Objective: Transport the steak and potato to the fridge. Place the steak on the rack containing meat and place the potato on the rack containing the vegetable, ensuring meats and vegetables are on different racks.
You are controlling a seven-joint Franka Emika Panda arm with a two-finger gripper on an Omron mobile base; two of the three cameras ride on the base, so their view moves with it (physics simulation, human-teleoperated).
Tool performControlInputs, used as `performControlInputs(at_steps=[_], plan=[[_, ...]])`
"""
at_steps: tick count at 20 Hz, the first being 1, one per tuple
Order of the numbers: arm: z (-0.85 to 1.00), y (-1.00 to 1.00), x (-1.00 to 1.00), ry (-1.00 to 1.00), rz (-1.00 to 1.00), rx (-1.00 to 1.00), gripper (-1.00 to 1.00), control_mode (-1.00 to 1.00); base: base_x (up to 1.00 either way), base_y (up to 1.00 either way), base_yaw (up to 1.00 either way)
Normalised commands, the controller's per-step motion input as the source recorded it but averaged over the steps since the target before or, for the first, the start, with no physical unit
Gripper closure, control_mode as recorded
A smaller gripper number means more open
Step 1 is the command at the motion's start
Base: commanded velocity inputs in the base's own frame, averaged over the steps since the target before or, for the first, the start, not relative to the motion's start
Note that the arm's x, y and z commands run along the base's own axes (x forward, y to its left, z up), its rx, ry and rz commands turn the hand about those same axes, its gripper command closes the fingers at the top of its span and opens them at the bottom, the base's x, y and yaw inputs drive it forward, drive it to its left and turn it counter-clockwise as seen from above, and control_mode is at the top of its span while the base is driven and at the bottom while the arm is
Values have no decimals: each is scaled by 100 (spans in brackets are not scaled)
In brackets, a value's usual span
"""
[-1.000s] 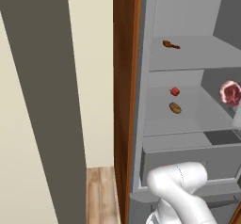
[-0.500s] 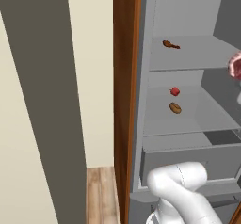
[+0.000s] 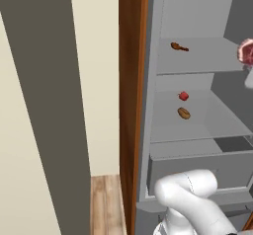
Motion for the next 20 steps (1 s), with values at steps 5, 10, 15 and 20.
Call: performControlInputs(at_steps=[5,10,15,20], plan=[[-9,-12,95,0,6,0,100,-100,0,0,0],[-8,-8,97,3,5,1,100,-100,0,0,0],[-3,-17,91,21,10,3,100,-100,0,0,0],[-14,-17,83,11,8,0,100,-100,0,0,0]])
